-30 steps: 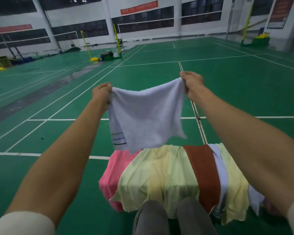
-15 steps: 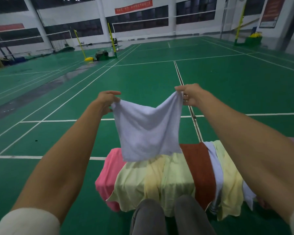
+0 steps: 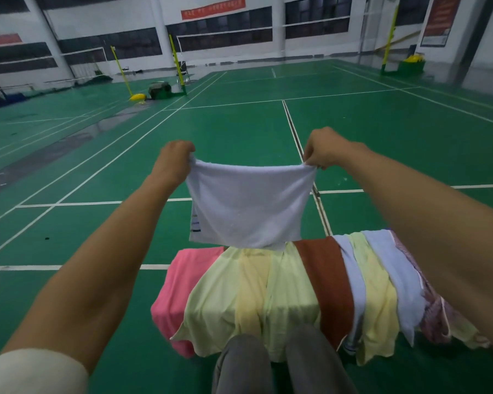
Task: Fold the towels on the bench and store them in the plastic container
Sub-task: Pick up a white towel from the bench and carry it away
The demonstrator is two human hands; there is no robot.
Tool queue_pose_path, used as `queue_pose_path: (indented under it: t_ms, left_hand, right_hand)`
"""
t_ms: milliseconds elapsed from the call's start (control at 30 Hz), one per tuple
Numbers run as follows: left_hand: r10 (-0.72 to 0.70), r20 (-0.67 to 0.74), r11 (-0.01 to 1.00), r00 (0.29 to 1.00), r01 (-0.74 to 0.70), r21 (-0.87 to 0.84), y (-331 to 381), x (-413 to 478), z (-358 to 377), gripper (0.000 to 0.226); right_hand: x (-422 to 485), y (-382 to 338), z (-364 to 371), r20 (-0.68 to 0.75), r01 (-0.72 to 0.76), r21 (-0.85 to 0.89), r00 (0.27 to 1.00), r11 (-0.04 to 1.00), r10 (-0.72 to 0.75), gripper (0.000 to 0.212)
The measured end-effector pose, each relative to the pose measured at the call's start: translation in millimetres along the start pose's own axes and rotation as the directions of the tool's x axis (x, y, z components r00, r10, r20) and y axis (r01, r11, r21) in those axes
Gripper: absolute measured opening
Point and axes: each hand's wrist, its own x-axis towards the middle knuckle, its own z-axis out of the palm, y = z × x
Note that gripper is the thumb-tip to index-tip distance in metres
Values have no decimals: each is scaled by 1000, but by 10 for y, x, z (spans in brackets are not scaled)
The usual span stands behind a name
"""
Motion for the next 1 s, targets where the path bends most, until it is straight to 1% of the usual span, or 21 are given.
queue_pose_path:
  t_ms: [67, 133, 200, 267, 367, 400, 433, 467, 500, 533, 567, 600, 667, 700, 733, 767, 800, 867, 900, 967, 1000]
  left_hand:
    - [-42, -7, 999, 999, 43, 19, 28, -22, 37, 35]
    - [-121, -15, 992, 993, 120, -33, 40, -46, 79, 34]
    - [-223, -9, 970, 975, 221, -103, 39, -83, 105, 32]
    - [-317, 17, 937, 948, 316, -149, -5, -112, 158, 28]
    - [-447, 95, 852, 890, 455, -258, -30, -109, 197, 21]
    - [-486, 130, 793, 864, 499, -350, -31, -86, 210, 17]
    - [-528, 181, 689, 830, 543, -480, -9, -64, 204, 13]
    - [-569, 238, 544, 787, 577, -610, 6, -36, 214, 12]
    - [-599, 312, 385, 738, 607, -695, 33, -31, 196, 14]
    - [-606, 369, 270, 705, 619, -738, 44, -21, 196, 20]
    - [-604, 398, 214, 690, 622, -753, 62, -26, 179, 28]
    - [-601, 402, 200, 691, 617, -761, 54, -13, 196, 36]
    - [-600, 374, 217, 707, 595, -774, 18, -8, 243, 43]
    - [-600, 358, 227, 715, 582, -781, 18, -12, 255, 40]
    - [-606, 342, 234, 718, 572, -786, 22, -10, 282, 31]
    - [-606, 326, 246, 726, 561, -790, 28, -11, 311, 17]
    - [-607, 311, 260, 731, 553, -792, 42, -20, 325, 7]
    - [-595, 295, 292, 748, 543, -788, 91, -36, 335, 14]
    - [-593, 292, 296, 751, 541, -787, 109, -38, 341, 15]
    - [-602, 287, 297, 745, 542, -786, 139, -39, 360, 14]
    - [-610, 283, 288, 740, 540, -791, 148, -42, 367, 13]
  right_hand:
    - [-24, -39, 70, -1, -12, -69, 1000, 998, 12, 10]
    - [-33, -62, 152, -29, -42, -31, 999, 999, 41, 11]
    - [-27, -59, 243, -30, -92, 138, 995, 986, 97, 10]
    - [-28, -36, 301, -52, -135, 314, 986, 940, 160, 14]
    - [-15, 32, 310, -114, -119, 468, 975, 876, 193, 15]
    - [-7, 56, 297, -134, -96, 513, 973, 853, 190, 14]
    - [-1, 78, 276, -154, -72, 565, 969, 822, 191, 13]
    - [3, 100, 256, -174, -51, 621, 964, 782, 201, 13]
    - [-7, 120, 234, -182, -37, 674, 960, 738, 215, 15]
    - [-21, 140, 210, -168, -33, 718, 961, 695, 219, 17]
    - [-41, 160, 186, -134, -38, 745, 970, 666, 205, 17]
    - [-58, 182, 163, -86, -52, 751, 981, 659, 176, 15]
    - [-101, 222, 108, 5, -82, 718, 994, 691, 112, 15]
    - [-107, 242, 77, 42, -89, 707, 996, 702, 83, 23]
    - [-97, 261, 51, 75, -93, 702, 996, 706, 57, 32]
    - [-98, 260, 19, 102, -92, 678, 994, 729, 30, 37]
    - [-93, 247, -4, 117, -75, 625, 993, 777, 2, 36]
    - [-69, 214, -27, 150, -41, 405, 988, 913, -23, 26]
    - [-62, 191, -27, 163, -29, 280, 987, 959, -17, 22]
    - [-55, 144, -7, 131, -30, 110, 991, 994, 16, 20]
    - [-58, 123, 3, 88, -37, 76, 996, 996, 31, 20]
